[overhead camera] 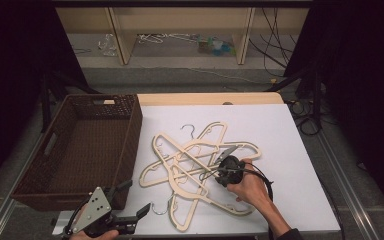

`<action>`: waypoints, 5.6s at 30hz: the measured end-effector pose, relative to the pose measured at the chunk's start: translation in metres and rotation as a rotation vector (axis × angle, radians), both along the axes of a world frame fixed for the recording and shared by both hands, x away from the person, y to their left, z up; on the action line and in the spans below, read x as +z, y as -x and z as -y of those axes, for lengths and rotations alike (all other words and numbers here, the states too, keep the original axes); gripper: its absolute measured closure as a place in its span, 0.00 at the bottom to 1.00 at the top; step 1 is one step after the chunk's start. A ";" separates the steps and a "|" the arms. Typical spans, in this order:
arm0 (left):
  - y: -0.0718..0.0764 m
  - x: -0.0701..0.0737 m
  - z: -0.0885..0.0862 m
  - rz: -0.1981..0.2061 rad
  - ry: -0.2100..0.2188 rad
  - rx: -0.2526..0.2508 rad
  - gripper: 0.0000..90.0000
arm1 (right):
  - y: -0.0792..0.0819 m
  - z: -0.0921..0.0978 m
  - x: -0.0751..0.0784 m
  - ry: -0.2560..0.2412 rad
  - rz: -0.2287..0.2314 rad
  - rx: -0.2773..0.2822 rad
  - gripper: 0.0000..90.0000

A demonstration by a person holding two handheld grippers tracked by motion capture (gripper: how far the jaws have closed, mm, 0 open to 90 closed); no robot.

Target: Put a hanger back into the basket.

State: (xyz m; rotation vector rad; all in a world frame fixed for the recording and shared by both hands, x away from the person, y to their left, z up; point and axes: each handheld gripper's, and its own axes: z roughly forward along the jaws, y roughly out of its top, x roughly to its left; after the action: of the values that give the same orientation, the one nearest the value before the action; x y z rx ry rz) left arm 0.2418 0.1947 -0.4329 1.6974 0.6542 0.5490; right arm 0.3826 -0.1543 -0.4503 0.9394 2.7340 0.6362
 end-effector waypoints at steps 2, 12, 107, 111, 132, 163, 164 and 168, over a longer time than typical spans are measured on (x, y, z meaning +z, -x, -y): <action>0.000 0.000 0.000 0.003 -0.008 -0.004 0.17 | -0.001 -0.004 0.004 0.001 0.033 0.007 0.89; -0.001 -0.001 0.002 0.002 -0.004 -0.010 0.17 | -0.004 -0.001 0.022 -0.062 0.048 -0.001 0.89; -0.080 -0.002 0.116 0.394 -0.659 -0.571 0.91 | -0.027 0.071 0.006 -0.281 -0.271 0.230 0.75; -0.086 0.000 0.120 0.380 -0.671 -0.557 0.95 | -0.031 0.083 0.032 -0.311 -0.156 0.148 0.62; -0.110 0.062 0.090 0.007 -0.344 -0.245 0.95 | -0.009 0.137 0.128 -0.465 0.250 -0.147 0.33; -0.102 0.175 -0.097 -0.164 0.226 0.141 0.95 | -0.005 0.116 0.097 -0.351 0.197 -0.036 0.33; -0.102 0.175 -0.097 -0.164 0.226 0.141 0.95 | -0.005 0.116 0.097 -0.351 0.197 -0.036 0.33; -0.119 0.166 -0.129 -0.169 0.211 0.227 0.95 | -0.001 0.111 0.086 -0.320 0.187 -0.020 0.30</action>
State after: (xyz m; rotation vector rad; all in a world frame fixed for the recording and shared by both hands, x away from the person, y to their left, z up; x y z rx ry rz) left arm 0.3603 0.3241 -0.2672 1.4900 1.0003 0.4792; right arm 0.3840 -0.2649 -0.3643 0.9158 2.4994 1.1208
